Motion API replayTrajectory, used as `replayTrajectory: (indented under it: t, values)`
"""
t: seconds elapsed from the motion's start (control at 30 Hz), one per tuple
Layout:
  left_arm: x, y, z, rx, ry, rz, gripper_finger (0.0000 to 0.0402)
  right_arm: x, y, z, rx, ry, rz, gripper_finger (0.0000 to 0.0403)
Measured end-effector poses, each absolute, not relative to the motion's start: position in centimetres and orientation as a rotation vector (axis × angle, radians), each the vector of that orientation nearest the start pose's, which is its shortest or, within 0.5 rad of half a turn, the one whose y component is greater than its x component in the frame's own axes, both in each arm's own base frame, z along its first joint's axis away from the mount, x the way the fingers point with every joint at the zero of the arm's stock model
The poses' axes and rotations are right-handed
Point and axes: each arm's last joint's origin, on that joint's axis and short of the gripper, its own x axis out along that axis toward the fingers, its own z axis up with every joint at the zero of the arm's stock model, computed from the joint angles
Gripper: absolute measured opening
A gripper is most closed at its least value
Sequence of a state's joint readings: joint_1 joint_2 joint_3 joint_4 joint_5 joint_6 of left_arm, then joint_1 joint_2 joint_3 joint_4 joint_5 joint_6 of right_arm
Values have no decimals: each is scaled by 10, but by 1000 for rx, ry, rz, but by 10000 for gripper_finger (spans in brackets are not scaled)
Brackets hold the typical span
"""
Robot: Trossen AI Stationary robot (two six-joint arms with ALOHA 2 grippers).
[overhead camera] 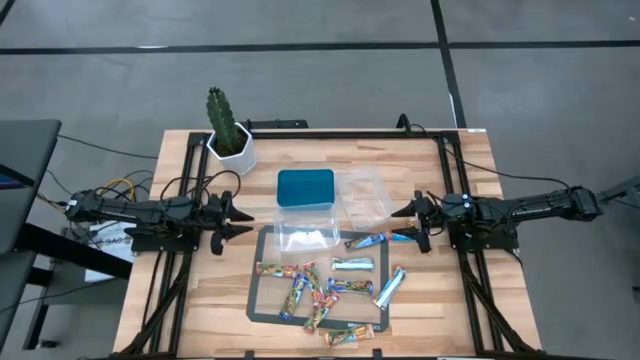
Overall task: Pick and place Granola Bars by type
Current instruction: Put the red granola bar into the blue bin
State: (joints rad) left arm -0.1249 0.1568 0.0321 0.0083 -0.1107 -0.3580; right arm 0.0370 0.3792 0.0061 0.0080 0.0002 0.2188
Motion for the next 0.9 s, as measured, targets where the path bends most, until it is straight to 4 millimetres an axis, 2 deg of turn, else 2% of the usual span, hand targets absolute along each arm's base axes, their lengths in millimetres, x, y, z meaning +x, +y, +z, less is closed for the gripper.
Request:
replayTrajectory:
  t: [0.23, 0.37, 0.53, 0.73, 0.9]
  values:
    - [111, -5, 195, -267, 267, 220, 144, 115, 4, 133, 209, 368, -4, 249]
    - [129, -10, 210, -183, 386, 189, 144, 115, 4, 133, 210, 367, -4, 249]
    - [161, -28, 223, -45, 518, 50, 144, 115, 4, 133, 210, 367, -4, 249]
    - [193, -58, 224, 97, 706, -69, 144, 115, 4, 133, 209, 367, -4, 249]
    - [211, -84, 212, 163, 882, -122, 144, 115, 4, 133, 209, 368, -4, 249]
